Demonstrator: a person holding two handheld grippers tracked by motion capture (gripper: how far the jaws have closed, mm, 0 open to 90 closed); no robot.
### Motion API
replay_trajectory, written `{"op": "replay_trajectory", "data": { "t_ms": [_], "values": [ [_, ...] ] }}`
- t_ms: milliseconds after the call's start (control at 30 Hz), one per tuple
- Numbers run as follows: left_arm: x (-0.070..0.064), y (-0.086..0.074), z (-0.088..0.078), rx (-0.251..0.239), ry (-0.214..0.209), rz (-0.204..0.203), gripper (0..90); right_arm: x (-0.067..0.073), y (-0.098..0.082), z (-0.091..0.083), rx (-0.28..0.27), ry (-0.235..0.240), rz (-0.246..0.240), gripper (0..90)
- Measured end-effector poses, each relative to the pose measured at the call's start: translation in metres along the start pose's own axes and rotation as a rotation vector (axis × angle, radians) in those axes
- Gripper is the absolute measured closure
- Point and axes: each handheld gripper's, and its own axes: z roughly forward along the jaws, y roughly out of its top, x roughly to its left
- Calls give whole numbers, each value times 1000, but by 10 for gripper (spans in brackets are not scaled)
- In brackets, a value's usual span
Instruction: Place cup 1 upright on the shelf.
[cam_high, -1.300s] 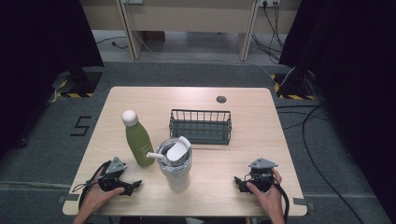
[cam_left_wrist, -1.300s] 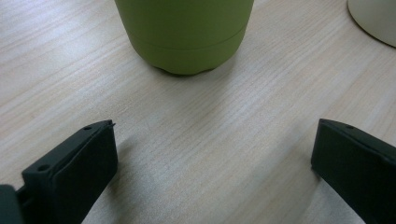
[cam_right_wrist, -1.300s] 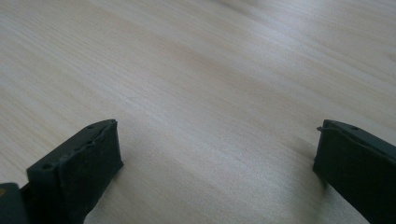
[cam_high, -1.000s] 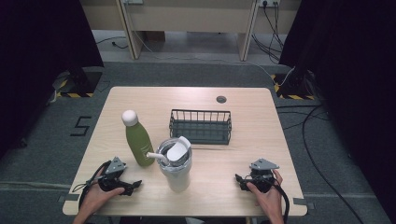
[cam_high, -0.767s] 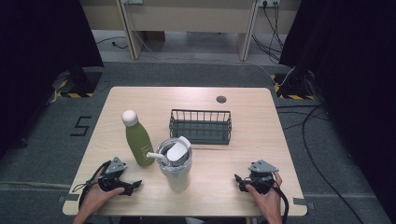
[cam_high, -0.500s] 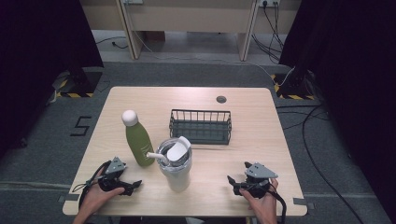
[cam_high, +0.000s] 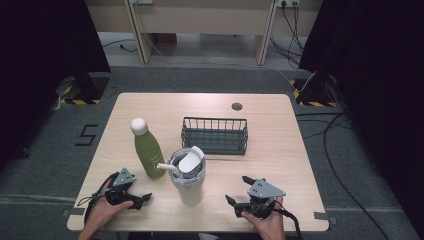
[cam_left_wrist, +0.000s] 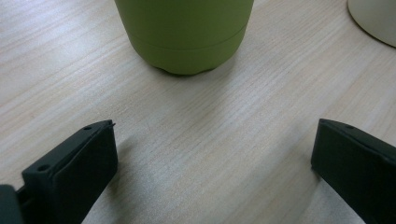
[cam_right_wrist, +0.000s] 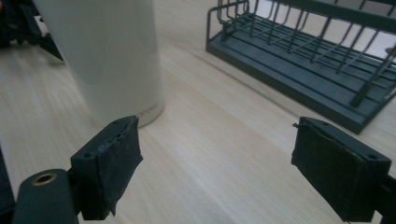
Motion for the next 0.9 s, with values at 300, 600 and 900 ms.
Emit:
{"op": "replay_trajectory", "data": {
  "t_ms": [300, 600, 900],
  "values": [
    [0, 0, 0, 1, 0, 2, 0, 12, 7, 8, -32, 62, -16, 153],
    [0, 0, 0, 0, -1, 1, 0, 21, 12, 20, -52, 115, -31, 157],
    [0, 0, 0, 0, -1, 1, 0, 32, 19, 35, -61, 165, -44, 152]
  ]
}}
